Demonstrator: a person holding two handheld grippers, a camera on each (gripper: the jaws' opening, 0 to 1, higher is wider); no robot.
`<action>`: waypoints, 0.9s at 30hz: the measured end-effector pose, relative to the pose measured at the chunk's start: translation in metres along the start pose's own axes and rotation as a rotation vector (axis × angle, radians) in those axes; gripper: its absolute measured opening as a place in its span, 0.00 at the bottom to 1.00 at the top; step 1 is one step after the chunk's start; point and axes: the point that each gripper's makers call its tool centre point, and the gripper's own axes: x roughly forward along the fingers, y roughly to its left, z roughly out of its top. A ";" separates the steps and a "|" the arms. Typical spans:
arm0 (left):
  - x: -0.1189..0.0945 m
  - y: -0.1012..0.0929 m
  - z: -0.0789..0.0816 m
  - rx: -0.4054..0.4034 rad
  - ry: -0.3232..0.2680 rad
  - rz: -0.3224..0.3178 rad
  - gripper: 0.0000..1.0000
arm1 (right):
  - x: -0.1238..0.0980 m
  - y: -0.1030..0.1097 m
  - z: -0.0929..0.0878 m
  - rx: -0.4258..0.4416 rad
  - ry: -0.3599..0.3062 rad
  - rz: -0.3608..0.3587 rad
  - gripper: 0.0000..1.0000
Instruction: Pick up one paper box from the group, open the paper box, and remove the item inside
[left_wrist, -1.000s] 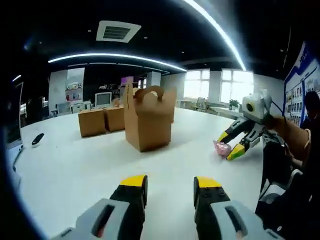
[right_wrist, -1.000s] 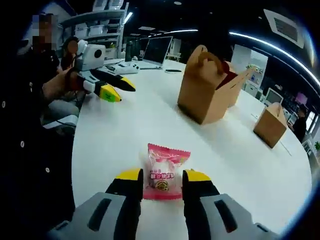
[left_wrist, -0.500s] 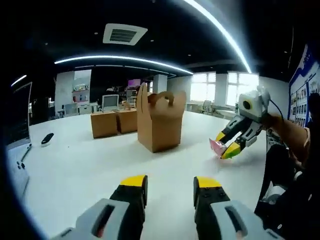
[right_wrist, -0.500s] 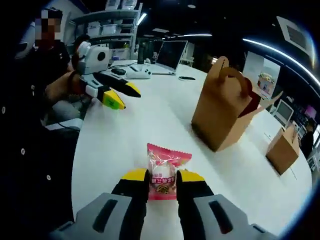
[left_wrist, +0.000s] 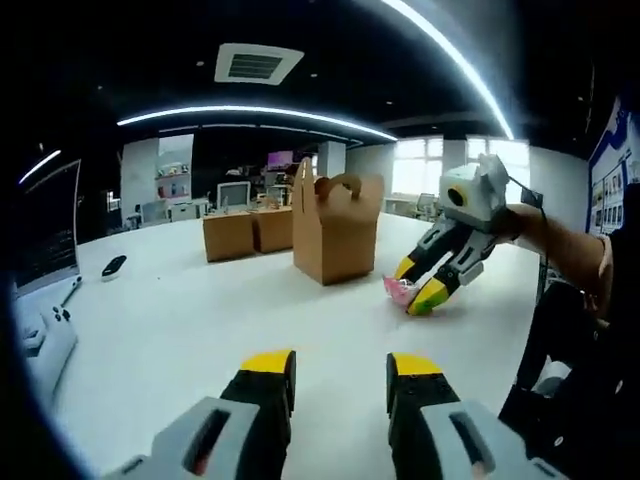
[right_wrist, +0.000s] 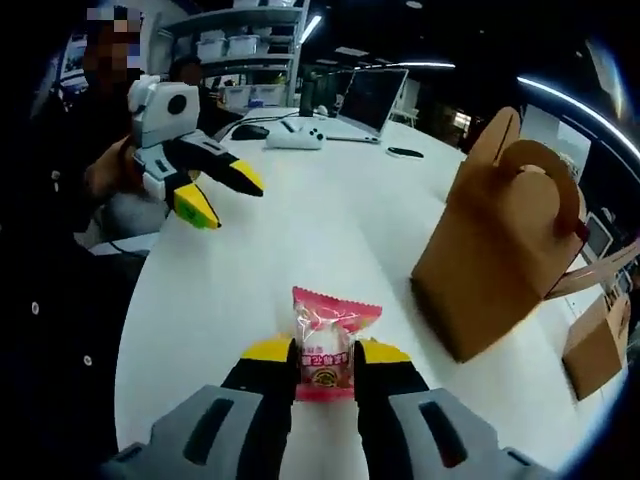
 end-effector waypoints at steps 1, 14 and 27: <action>0.000 0.000 0.000 0.001 0.000 0.000 0.38 | 0.000 0.000 0.000 0.011 -0.007 -0.002 0.31; -0.022 0.011 -0.003 0.050 0.084 -0.028 0.38 | -0.074 -0.015 -0.021 0.185 -0.162 -0.199 0.51; -0.036 0.011 -0.001 0.093 0.124 -0.024 0.56 | -0.170 0.008 -0.095 0.274 -0.100 -0.397 0.62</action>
